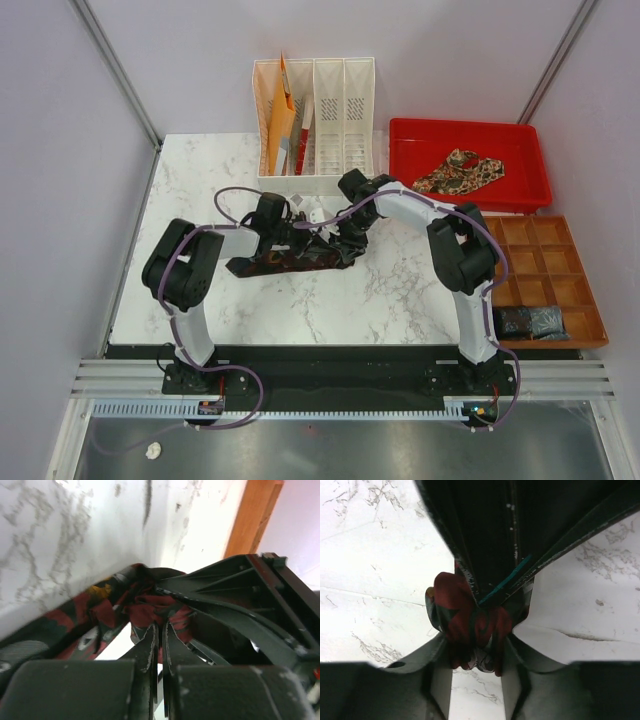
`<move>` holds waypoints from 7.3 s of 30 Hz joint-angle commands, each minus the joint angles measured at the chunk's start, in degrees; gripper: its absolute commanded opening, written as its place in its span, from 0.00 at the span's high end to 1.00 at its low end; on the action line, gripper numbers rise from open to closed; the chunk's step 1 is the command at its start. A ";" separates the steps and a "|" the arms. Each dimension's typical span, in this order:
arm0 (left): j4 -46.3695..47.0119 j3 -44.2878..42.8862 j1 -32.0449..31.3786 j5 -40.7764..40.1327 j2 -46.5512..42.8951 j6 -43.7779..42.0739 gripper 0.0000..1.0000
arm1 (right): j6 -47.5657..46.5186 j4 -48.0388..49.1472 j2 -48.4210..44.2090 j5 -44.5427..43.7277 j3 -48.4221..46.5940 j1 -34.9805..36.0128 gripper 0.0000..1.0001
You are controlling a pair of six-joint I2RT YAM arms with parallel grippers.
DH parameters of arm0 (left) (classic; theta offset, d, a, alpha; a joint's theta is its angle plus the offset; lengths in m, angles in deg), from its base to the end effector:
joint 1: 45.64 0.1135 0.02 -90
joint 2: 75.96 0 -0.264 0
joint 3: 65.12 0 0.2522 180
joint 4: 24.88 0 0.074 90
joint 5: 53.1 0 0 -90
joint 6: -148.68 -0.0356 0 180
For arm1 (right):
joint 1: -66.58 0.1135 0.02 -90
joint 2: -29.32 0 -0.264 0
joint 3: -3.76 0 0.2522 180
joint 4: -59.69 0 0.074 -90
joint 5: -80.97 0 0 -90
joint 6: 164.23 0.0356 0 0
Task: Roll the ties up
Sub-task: Roll the tie at the center of the board.
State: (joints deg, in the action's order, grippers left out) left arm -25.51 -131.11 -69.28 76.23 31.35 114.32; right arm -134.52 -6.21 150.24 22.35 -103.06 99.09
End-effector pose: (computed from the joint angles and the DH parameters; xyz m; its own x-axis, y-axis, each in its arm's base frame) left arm 0.3239 -0.1664 0.1311 -0.9581 -0.2776 -0.0700 -0.0868 0.5145 -0.8531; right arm 0.3429 0.2405 0.1757 0.0532 -0.8454 -0.5315 -0.9865 -0.1270 0.1033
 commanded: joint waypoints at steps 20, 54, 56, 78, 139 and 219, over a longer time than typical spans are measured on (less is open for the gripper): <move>-20.16 -1.91 2.11 -10.50 3.52 -18.02 0.98 | 17.40 10.90 -2.27 15.21 4.01 -1.93 0.10; -1.53 5.64 5.88 3.74 -10.45 -9.76 0.63 | 18.64 34.04 -10.53 -8.44 21.69 5.02 0.99; -1.26 5.47 5.45 4.09 -10.80 -8.79 0.61 | 18.11 34.03 -10.71 -8.17 22.04 5.10 0.99; -5.29 3.44 1.48 -1.01 -2.45 -6.68 0.85 | 16.79 33.86 -12.11 -7.38 22.13 5.63 0.90; -17.62 6.87 10.53 5.31 -12.55 -19.60 0.79 | -0.44 28.23 -6.66 4.57 14.39 7.39 0.98; -8.64 -0.59 2.63 0.92 -5.79 -5.71 0.52 | 12.74 11.18 -0.43 6.15 2.62 2.73 1.00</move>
State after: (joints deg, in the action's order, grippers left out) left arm -37.47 -131.33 -65.67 76.38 25.71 106.73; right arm -123.64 4.11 149.34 27.75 -100.89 102.02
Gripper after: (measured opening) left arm 0.485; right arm 0.220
